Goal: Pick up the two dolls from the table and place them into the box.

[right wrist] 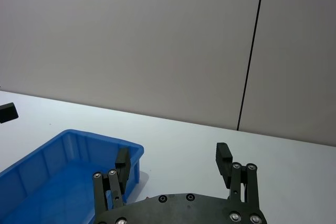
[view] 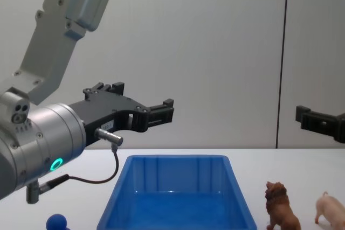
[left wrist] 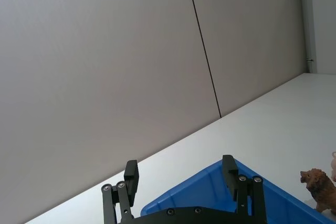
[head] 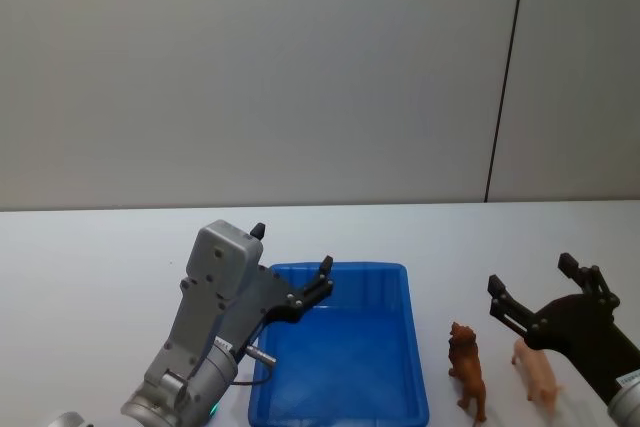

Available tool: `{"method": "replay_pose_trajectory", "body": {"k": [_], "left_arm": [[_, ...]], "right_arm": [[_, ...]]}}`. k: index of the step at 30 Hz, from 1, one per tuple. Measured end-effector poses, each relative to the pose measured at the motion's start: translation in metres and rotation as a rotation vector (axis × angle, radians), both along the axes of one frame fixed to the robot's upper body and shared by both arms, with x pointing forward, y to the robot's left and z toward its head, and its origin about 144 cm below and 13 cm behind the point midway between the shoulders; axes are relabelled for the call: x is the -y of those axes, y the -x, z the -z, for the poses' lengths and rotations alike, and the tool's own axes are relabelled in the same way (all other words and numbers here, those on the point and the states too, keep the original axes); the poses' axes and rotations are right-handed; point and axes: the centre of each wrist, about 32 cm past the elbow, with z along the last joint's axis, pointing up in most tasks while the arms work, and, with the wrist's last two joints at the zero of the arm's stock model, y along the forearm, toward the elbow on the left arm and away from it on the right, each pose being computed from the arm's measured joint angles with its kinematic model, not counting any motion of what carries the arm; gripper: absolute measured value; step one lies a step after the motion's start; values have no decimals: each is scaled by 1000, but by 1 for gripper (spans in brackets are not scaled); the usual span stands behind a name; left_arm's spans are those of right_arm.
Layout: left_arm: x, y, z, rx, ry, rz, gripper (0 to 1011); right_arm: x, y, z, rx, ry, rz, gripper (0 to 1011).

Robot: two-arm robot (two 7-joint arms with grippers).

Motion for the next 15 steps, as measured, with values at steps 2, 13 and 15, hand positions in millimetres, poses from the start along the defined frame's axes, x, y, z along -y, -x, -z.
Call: {"method": "replay_pose_trajectory", "body": {"k": [2,13,15], "left_arm": [[0,0,0,0,0,0,1001],[0,0,0,0,0,0,1001],[0,0,0,0,0,0,1002]], "right_arm": [[0,0,0,0,0,0,1001],[0,0,0,0,0,0,1001],[0,0,0,0,0,0,1001]]}}
